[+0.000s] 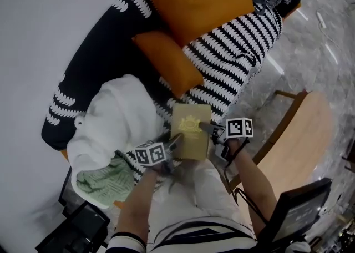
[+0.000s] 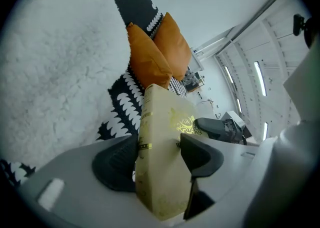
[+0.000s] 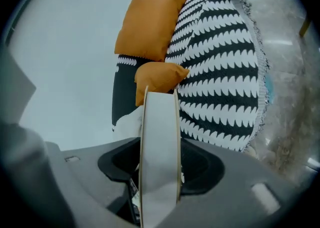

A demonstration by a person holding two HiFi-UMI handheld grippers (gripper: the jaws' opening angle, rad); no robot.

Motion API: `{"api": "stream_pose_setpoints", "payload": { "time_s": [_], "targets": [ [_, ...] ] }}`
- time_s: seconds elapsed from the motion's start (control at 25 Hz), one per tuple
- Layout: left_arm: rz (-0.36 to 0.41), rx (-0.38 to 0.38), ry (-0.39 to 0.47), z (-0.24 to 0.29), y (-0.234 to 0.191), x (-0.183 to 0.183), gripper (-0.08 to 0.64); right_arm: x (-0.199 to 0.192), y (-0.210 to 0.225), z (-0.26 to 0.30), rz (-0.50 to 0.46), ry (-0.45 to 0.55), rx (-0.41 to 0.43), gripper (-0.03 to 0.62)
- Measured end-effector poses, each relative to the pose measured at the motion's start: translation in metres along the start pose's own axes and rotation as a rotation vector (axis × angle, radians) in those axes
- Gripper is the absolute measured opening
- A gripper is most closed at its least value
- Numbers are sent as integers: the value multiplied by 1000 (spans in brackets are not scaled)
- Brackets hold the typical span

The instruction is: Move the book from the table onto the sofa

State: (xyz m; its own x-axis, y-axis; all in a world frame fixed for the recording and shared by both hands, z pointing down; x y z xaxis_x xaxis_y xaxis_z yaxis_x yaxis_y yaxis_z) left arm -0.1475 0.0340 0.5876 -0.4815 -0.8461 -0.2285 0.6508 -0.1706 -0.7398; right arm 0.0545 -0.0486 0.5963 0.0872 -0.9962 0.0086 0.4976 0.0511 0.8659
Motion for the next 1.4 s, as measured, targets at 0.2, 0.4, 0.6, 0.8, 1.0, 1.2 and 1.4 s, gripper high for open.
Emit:
{"api": "stream_pose_setpoints", "payload": {
  "time_s": [0.2,0.4,0.6,0.8,1.0,1.2,1.4],
  "targets": [
    [19,102,-4,13,-4,2,253,10,10,11,-32,-8,-35,232],
    [-10,153,15,18,-24,4,252,14,21,35,-3,32,-40,232],
    [5,209,42,24,-35,9,245,18,27,49,17,76,-53,230],
    [130,354,-4,27,-34,5,128,13,16,62,-160,27,-79,229],
    [267,438,-50,35,-25,5,3,19,9,65,-224,42,-142,238],
    [397,447,-115,45,-25,6,6,25,18,62,-274,66,-288,267],
    [422,481,-138,59,-19,4,6,26,25,46,-307,111,-374,268]
  ]
}}
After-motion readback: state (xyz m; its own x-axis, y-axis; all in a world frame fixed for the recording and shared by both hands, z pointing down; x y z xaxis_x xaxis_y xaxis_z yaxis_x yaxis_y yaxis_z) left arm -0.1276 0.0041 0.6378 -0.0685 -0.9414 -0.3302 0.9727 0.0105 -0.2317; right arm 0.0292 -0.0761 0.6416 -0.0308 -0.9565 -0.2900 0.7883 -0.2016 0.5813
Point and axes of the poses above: the fingertips, and each gripper's own axes: z forward along the fingers, y to its right, x out of its top, the point moved 7 cm from there along -z, backward along the fingers, and after that the axes turned 3 degrees about -z, right-handed, at the moved point
